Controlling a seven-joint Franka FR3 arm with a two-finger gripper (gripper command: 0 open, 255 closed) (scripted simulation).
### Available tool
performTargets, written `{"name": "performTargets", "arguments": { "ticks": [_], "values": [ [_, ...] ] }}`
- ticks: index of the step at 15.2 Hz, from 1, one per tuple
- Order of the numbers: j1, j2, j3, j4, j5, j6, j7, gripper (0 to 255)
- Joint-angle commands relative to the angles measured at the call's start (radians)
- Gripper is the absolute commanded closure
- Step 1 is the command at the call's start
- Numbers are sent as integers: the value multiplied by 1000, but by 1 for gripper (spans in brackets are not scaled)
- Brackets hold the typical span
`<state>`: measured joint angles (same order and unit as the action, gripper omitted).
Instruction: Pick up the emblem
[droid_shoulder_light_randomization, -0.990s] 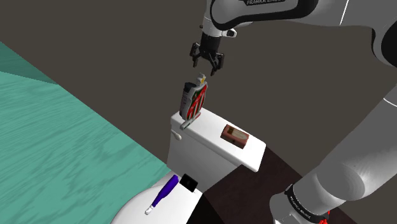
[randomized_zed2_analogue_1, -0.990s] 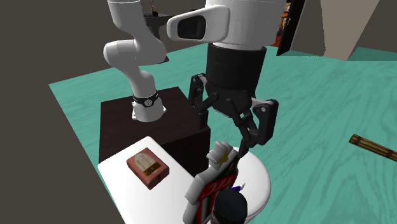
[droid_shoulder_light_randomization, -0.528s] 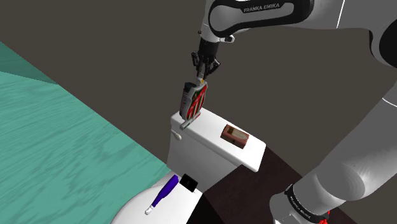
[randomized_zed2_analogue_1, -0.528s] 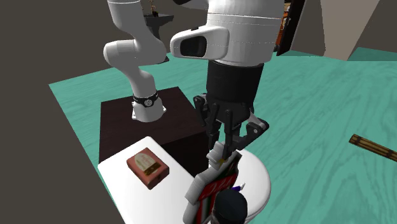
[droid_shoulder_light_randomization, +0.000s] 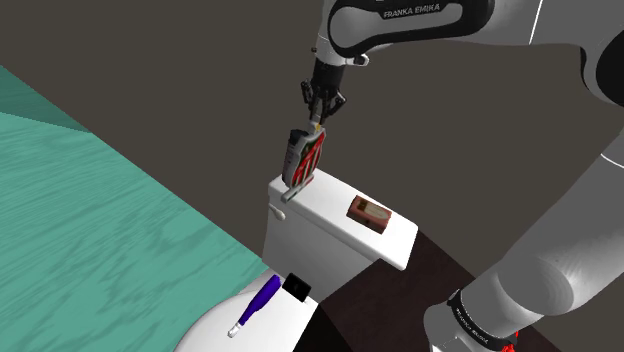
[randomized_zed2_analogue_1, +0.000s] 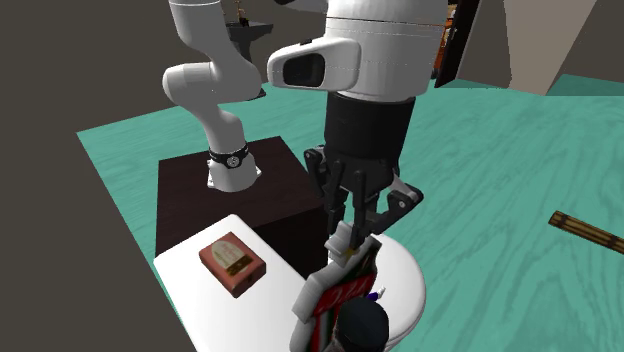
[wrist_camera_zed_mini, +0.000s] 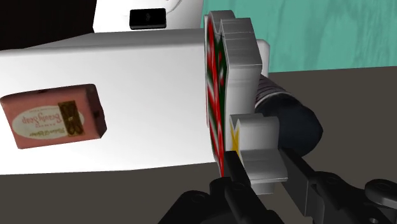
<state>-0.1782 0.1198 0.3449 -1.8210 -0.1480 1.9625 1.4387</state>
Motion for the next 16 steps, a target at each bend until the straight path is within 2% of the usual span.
{"name": "performTargets", "arguments": {
  "ticks": [1, 14, 16],
  "values": [
    [0, -4, 0, 16, 2, -19, -3, 255],
    [3, -15, 4, 177, 13, -189, -23, 255],
    [3, -15, 4, 180, 13, -191, -23, 255]
  ]
}}
